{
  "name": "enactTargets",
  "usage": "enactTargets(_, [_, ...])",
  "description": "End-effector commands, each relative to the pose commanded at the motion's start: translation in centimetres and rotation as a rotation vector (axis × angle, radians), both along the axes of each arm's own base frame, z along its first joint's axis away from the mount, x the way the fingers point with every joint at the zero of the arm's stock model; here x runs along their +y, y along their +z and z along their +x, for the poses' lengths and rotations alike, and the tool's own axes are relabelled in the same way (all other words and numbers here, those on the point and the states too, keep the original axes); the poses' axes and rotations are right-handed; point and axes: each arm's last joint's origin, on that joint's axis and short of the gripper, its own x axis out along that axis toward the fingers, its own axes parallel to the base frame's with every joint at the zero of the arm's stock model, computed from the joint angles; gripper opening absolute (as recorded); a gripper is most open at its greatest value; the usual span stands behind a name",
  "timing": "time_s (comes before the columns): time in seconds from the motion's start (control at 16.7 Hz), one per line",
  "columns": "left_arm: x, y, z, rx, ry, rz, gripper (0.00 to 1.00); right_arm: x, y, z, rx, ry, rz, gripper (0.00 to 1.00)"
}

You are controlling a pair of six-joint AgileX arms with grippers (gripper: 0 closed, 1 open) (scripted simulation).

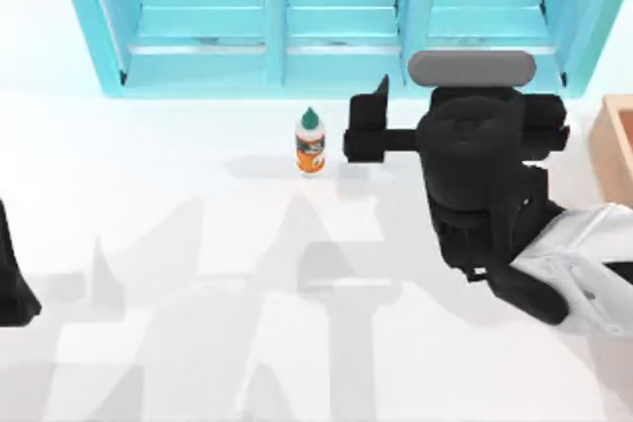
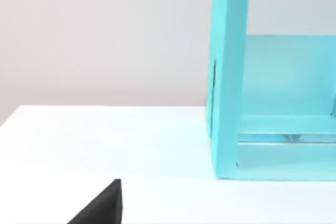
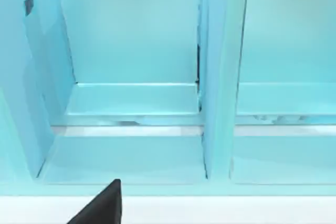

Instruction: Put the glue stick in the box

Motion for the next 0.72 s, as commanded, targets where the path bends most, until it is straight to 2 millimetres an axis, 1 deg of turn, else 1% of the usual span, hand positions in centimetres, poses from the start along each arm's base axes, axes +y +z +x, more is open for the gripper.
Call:
enactTargets(0.18, [0.0, 0.0, 0.0, 0.0, 0.0, 0.0, 1.0, 5.2, -4.4, -0.1, -0.003, -0.006, -0.015, 1.0])
enactTargets(0.3, [0.0, 0.0, 0.0, 0.0, 0.0, 0.0, 1.0, 7.9, -7.4, -0.8, -0.009, -0.009, -0.024, 1.0])
enactTargets(0.36, [0.0, 0.0, 0.0, 0.0, 0.0, 0.0, 1.0, 9.0, -8.7, -1.2, -0.011, -0.011, -0.028, 1.0])
enactTargets(0.54, [0.0, 0.0, 0.0, 0.0, 0.0, 0.0, 1.0, 11.0, -11.7, -2.2, -0.019, -0.014, -0.037, 1.0])
enactTargets(0.6, [0.0, 0.0, 0.0, 0.0, 0.0, 0.0, 1.0, 11.3, -12.3, -2.5, -0.02, -0.014, -0.038, 1.0])
enactTargets(0.72, [0.0, 0.0, 0.0, 0.0, 0.0, 0.0, 1.0, 11.5, -12.7, -2.6, -0.021, -0.014, -0.039, 1.0])
